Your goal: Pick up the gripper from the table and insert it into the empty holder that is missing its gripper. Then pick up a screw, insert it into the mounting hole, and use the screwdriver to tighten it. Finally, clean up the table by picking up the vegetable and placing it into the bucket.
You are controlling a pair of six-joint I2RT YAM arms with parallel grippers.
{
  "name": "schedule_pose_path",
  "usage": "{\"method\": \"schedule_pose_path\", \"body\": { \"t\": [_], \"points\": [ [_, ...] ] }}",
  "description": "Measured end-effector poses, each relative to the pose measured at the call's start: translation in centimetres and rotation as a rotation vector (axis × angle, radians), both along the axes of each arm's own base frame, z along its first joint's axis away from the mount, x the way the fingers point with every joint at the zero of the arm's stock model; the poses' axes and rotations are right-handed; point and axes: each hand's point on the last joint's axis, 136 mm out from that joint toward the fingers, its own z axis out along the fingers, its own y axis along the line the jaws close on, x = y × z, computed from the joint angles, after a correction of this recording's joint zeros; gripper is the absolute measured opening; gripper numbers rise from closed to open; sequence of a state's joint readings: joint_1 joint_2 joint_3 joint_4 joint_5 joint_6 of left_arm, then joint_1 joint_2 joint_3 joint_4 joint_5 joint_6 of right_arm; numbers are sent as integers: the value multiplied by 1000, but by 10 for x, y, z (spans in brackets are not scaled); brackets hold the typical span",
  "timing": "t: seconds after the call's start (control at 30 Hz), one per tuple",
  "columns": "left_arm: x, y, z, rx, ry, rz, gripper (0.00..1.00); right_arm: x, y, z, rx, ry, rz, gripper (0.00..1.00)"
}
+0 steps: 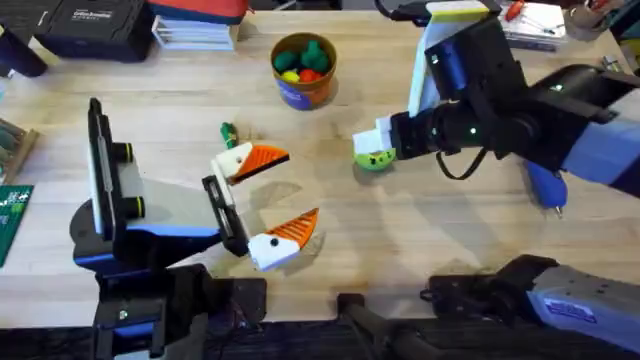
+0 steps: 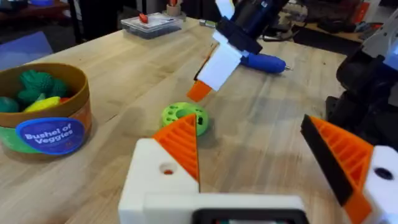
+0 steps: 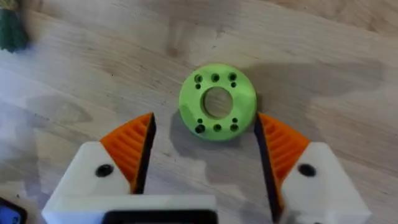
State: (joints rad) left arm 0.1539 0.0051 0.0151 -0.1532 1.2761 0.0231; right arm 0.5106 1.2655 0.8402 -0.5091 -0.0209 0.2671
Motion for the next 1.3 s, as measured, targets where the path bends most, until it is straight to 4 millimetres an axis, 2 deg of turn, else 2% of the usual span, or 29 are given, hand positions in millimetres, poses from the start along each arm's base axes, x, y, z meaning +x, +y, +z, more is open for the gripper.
{"method": "schedule_pose_path", "body": {
  "t": [0.07,0.1,0.3,0.5,0.67,0.9,1.3],
  "points": [
    [0,0,0,0,1,0,985,-4,-1,-2,-11,12,7,746],
    [0,0,0,0,0,0,985,-5,-1,-3,-15,19,10,712],
    [0,0,0,0,0,0,985,-13,7,-7,-29,33,44,654],
    [0,0,0,0,0,0,985,-22,14,-32,-83,108,84,516],
    [0,0,0,0,0,0,985,-22,10,-46,-126,138,57,415],
    [0,0,0,0,0,0,985,-18,10,-48,-130,131,42,326],
    [0,0,0,0,0,0,985,-16,18,-49,-124,113,60,255]
  ]
}}
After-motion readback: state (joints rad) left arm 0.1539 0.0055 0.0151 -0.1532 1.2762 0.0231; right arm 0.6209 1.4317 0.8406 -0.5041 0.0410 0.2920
